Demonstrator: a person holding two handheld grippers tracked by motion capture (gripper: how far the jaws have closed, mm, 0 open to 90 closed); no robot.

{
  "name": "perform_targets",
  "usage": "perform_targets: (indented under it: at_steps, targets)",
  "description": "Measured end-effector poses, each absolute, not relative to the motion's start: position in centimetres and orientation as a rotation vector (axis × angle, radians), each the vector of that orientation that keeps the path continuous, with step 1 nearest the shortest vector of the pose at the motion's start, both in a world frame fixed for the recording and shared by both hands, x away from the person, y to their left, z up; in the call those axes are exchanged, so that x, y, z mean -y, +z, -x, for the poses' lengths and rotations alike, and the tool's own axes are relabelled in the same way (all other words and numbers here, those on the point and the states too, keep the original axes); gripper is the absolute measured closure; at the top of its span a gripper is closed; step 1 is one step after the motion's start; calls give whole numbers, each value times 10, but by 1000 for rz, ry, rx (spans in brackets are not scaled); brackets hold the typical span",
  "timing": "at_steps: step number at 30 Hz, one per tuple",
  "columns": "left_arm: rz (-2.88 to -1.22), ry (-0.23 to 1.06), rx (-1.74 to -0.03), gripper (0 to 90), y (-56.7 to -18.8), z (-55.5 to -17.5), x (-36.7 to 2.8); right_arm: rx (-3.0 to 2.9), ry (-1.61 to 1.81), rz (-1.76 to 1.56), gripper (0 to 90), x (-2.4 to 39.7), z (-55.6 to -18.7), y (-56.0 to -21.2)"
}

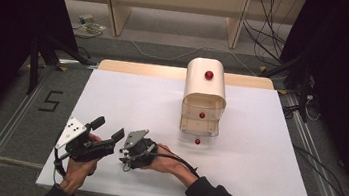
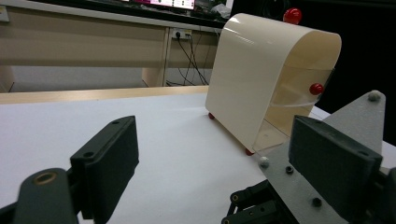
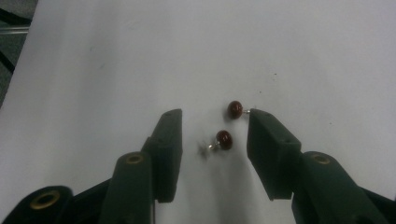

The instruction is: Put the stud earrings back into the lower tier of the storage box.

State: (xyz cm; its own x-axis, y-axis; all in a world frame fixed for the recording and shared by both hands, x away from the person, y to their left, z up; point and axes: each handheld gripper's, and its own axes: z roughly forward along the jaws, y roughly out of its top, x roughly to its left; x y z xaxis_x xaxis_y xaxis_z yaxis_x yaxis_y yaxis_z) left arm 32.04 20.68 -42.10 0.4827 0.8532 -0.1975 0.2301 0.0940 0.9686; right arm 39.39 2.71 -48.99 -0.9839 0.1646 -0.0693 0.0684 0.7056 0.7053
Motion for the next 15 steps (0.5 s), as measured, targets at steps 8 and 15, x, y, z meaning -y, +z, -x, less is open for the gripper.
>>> perform_targets:
  at_steps: [8, 15]
  targets:
    - [-1436, 611, -1013, 155, -420, -320, -207, -2796, 1114, -176, 644, -30, -396, -493]
    - [-1433, 615, -1015, 156, -420, -320, -207, -2818, 1108, -183, 739, -31, -394, -493]
